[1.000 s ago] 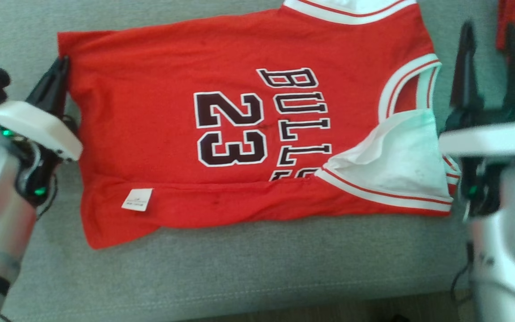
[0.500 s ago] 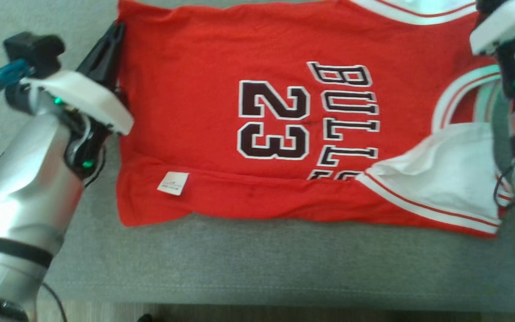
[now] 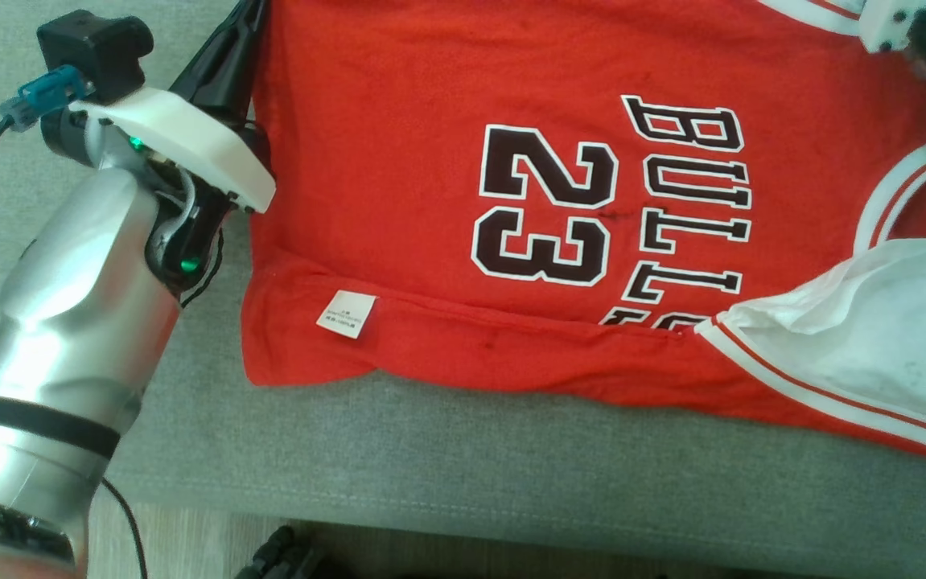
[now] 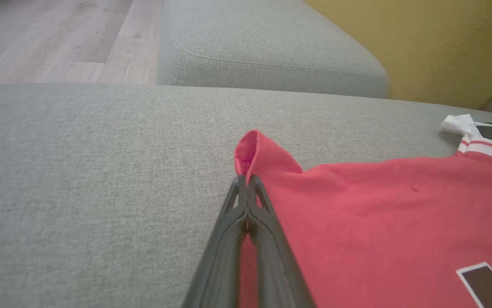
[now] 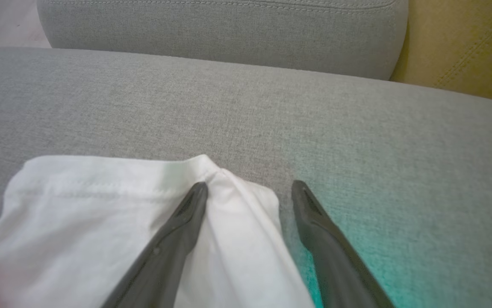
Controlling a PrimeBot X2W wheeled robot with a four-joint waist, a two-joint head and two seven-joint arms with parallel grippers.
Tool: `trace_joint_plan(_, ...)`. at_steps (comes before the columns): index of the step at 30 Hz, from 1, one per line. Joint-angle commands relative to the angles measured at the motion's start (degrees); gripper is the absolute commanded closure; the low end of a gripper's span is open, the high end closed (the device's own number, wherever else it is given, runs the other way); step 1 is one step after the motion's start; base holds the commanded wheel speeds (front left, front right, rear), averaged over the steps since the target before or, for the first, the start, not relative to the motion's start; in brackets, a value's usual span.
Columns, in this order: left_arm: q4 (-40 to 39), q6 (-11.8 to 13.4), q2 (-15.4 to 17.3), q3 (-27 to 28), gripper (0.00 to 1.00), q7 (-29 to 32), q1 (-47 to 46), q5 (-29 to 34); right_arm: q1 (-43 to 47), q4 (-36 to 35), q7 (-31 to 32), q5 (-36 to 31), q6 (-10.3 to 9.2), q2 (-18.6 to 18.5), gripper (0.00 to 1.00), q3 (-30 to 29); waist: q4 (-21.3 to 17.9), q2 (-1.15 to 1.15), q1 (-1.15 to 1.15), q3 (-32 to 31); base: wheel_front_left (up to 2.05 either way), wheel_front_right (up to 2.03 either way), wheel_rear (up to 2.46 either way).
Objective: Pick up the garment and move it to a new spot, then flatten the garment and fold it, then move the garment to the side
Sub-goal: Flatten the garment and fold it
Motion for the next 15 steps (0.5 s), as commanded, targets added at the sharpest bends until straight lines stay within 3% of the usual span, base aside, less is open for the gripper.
trace_joint_plan(1, -1.5, 0.1, 2.0, 2.2, 1.0, -0.7, -2.4, 0.5, -2.0, -0.2, 1.2, 0.4, -0.05, 0.4, 0.56, 1.2, 0.0, 0.0, 0.0, 0.2, 0.0, 0.0, 0.0)
trace_joint_plan(2, -1.6, 0.1, 2.0, 2.3, 1.0, -0.7, -2.4, 0.5, -2.4, 0.2, 0.9, 0.6, -0.05, 0.3, 1.0, 1.2, 0.0, 0.0, 0.0, 0.3, 0.0, 0.0, 0.0)
trace_joint_plan(15, -3.7, 0.1, 3.6, 6.7, 1.0, -0.7, -0.7, 1.4, -0.8, -2.2, -8.6, 7.9, -0.05, -0.4, 1.0, -1.2, -1.7, 0.0, 0.0, -2.2, 0.0, 0.0, 0.0)
